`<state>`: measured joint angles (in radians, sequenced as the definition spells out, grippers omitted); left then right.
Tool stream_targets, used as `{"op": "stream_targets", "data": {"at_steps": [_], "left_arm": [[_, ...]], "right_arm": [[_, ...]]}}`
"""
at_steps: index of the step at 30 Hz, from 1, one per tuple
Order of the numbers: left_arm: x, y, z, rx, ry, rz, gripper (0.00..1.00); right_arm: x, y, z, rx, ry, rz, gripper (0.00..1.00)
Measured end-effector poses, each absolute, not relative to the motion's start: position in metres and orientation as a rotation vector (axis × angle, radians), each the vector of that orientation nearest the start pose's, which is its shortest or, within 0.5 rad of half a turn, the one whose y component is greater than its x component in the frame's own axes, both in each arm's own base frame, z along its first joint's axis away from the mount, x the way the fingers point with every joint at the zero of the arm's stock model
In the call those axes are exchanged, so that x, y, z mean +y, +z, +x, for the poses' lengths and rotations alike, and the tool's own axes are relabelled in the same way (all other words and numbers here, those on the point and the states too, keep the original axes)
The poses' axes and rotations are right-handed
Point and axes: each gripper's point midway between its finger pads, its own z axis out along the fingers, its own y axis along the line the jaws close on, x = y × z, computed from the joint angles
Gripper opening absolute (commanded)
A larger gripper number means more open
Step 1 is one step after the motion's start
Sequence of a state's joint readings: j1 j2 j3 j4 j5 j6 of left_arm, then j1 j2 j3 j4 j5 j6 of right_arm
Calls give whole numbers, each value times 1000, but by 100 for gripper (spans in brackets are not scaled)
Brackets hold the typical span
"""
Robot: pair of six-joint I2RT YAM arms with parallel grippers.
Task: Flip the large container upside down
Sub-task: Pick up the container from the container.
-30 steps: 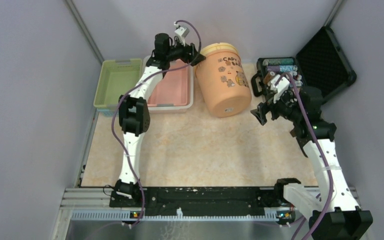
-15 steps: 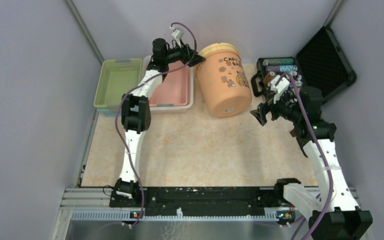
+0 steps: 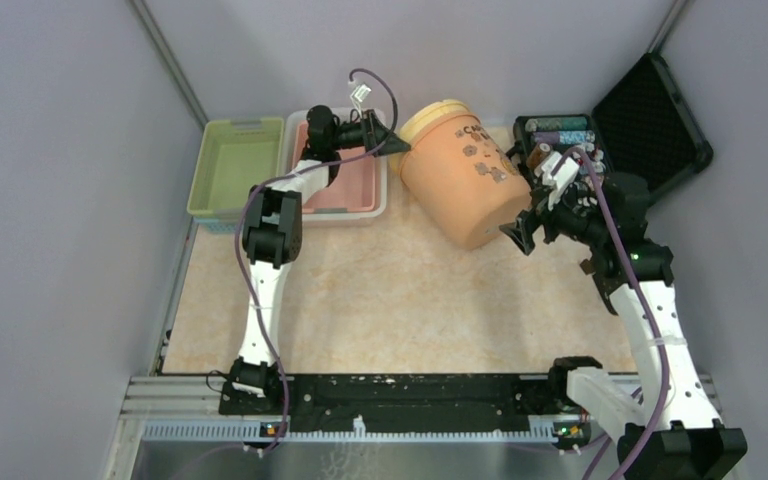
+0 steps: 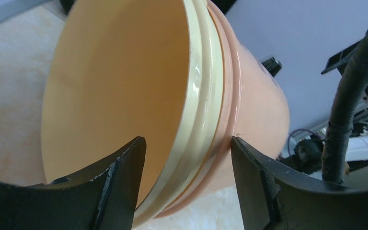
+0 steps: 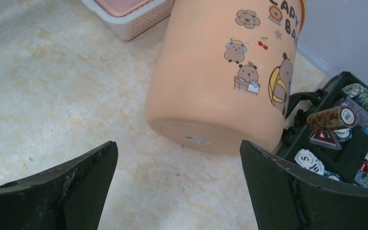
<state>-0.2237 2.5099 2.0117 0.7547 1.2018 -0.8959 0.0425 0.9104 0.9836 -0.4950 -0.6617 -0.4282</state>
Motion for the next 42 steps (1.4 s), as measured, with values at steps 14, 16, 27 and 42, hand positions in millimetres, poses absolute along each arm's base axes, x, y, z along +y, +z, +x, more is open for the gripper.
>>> {"op": "stream_targets", "data": {"at_steps": [14, 16, 27, 42], "left_arm": [[-303, 248, 462, 1601, -1755, 722, 25], [-303, 257, 454, 1589, -1752, 746, 22], [-338, 260, 427, 1632, -1639, 859, 27], [-350, 273, 420, 1771, -1449, 779, 0]], "right_arm": [[119, 298, 260, 1661, 477, -906, 99], [120, 299, 258, 1660, 487, -910, 99], [127, 310, 251, 1625, 516, -933, 99], [130, 310, 250, 1622, 507, -943, 99]]}}
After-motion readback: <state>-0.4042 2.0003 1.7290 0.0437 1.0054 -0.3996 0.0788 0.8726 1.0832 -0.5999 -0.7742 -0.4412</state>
